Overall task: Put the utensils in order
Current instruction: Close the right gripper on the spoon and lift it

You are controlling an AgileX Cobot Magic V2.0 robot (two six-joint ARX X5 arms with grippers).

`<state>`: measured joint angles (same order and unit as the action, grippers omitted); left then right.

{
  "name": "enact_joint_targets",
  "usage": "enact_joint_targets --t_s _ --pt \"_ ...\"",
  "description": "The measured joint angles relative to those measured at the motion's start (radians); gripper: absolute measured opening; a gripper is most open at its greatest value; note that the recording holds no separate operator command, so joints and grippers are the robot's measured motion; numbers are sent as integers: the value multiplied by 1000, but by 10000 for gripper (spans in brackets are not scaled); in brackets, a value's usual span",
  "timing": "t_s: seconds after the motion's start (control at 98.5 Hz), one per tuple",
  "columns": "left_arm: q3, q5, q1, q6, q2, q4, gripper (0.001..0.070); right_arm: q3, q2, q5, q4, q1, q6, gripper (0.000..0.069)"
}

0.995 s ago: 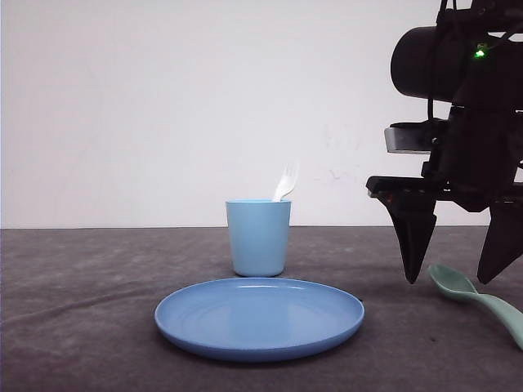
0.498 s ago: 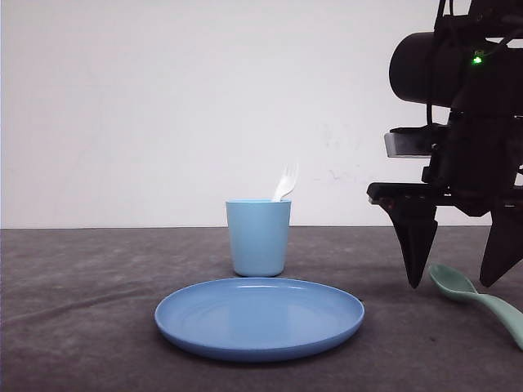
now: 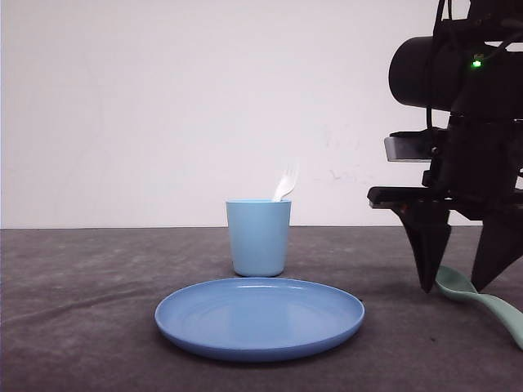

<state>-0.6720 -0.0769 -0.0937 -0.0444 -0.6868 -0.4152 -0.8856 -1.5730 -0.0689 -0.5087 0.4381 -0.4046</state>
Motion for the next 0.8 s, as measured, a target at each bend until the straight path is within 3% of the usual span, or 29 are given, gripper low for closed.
enact_joint_targets --t_s 0.244,0.569,0.802 --pt "0 0 0 0 0 0 299 0 -2 0 0 4 0 225" --pt "0 0 0 0 0 0 299 0 6 0 1 5 16 221" --pt "0 0 0 0 0 0 299 0 129 -2 47 39 42 221"
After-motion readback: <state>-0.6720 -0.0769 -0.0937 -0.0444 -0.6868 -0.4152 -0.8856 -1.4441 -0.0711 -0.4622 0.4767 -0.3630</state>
